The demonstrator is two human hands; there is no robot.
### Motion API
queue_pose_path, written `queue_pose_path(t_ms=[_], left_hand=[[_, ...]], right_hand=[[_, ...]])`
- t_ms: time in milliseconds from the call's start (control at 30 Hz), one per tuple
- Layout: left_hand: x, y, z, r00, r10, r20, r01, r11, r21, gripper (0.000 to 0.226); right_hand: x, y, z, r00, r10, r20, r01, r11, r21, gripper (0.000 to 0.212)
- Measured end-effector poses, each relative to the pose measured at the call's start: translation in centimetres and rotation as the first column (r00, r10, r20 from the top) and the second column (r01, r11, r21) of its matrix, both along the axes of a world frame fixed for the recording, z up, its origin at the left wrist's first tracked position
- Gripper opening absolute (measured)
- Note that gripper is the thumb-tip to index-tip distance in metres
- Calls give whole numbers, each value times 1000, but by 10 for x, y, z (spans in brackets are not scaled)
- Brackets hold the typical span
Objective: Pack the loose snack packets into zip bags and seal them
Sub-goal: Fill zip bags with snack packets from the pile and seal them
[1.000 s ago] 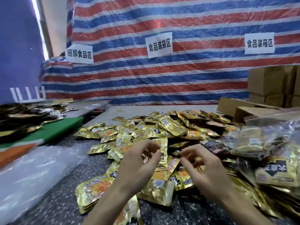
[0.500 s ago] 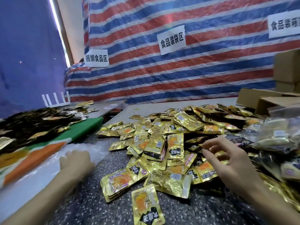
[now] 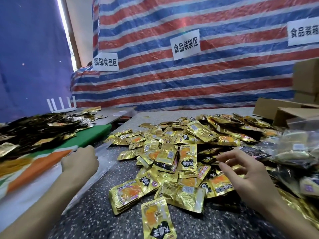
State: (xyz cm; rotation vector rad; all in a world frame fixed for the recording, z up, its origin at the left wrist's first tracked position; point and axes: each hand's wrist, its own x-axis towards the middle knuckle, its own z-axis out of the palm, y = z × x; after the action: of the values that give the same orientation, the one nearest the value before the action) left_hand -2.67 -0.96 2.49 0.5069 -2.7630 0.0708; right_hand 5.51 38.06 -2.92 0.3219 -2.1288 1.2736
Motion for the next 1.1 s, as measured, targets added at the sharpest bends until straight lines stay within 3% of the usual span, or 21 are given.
queue_pose_path(t_ms=[133,233,267,333,433,567,633,733,800,900,1100], left_hand=[[22,55,27,960,-185,-209,194,981,26,25],[40,100,39,814,-430,-389,476,879,24,15],[45,116,40,740,-503,-447,573,819,28,29],[55,145,38,571,-621,-537,745,667,21,50],[63,183,31,317,-740,-593,881,462,-104,53],[65,212,11,86,-879,-469,924,246,-292,60],[64,217,-3,55,-923,-381,937,179,-300,57],[60,218,-17,65,-949,-308,956,148,-254,59],[59,218,-20,67,-950,-304,975,128,-183,62],[60,215,-20,95,-930,-356,993,114,-33,51],[67,223,-3,180,-830,-528,961,35,273,38]], right_hand=[[1,0,2,1000,4,16,-4,1000,-18,21],[3,0,7,994,104,46,-93,977,-194,10],[5,-1,11,983,173,67,-146,943,-298,5],[7,2,17,949,301,97,-224,857,-465,24],[7,7,25,879,450,157,-265,736,-623,59],[6,24,31,816,522,248,-209,667,-715,95],[7,31,35,835,493,243,-192,676,-711,83],[9,32,40,881,373,292,-113,764,-635,33],[9,32,40,897,316,308,-68,788,-612,16],[8,35,40,890,364,276,-114,762,-637,30],[9,43,43,871,429,238,-191,744,-640,22]])
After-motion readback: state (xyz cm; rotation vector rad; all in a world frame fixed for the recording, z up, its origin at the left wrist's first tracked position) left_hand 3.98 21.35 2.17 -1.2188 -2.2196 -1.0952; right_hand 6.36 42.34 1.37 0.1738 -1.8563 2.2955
